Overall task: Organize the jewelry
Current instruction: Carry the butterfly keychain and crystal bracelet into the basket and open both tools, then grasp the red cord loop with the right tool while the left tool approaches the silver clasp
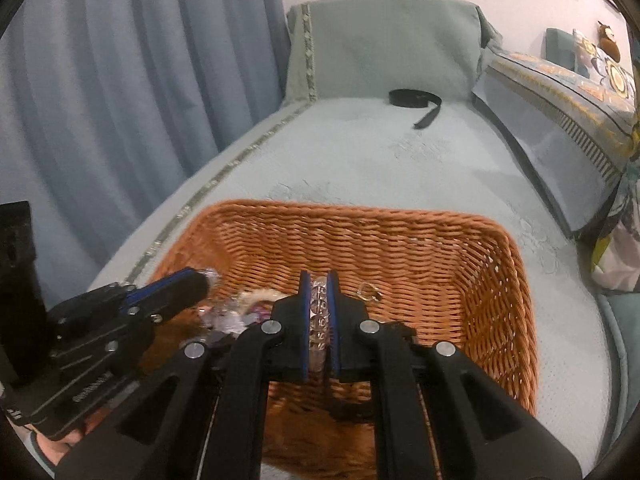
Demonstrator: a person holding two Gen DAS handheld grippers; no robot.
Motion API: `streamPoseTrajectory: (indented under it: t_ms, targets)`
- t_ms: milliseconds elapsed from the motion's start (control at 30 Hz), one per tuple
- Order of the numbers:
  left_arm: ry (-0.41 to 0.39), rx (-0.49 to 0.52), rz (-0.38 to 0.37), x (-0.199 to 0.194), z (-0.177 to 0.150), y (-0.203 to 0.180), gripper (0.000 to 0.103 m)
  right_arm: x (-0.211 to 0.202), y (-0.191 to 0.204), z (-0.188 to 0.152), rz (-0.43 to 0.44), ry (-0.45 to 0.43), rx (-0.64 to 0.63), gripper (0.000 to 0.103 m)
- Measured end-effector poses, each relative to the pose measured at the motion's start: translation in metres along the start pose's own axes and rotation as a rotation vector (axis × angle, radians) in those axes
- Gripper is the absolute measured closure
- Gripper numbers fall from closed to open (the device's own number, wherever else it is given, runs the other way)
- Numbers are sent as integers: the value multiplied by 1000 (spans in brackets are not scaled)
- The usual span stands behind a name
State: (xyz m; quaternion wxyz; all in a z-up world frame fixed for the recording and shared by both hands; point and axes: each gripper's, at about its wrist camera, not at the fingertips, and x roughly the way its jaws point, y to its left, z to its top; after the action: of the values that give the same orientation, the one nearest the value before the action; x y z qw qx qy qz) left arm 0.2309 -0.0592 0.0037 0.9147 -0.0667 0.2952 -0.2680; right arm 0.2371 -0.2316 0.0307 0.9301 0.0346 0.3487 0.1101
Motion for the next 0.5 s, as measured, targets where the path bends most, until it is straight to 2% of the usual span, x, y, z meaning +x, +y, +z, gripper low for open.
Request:
streamPoseTrajectory:
  t_ms: [100,167,233,300,433,500]
  targets:
    - [8,5,10,2,-2,0,95,1,0,-1,-22,-8,-12,96]
    - [3,4,18,-1,-2,0,91,-3,0,-1,-25,-13,-12,96]
    - [-17,-8,12,-10,-1,0,70,-9,0,-1,-22,-30,-6,96]
    - [-42,-14,7,-24,1,-3,63,-21,1,-1,-23,-47,-7,95]
    - [-97,-13,-6,-65,5,-13,63,-57,1,-3,-16,-86,8,92]
    - [-117,-12,-9,-85,6,-18,61,-77,3,-6,-7,-102,11,85]
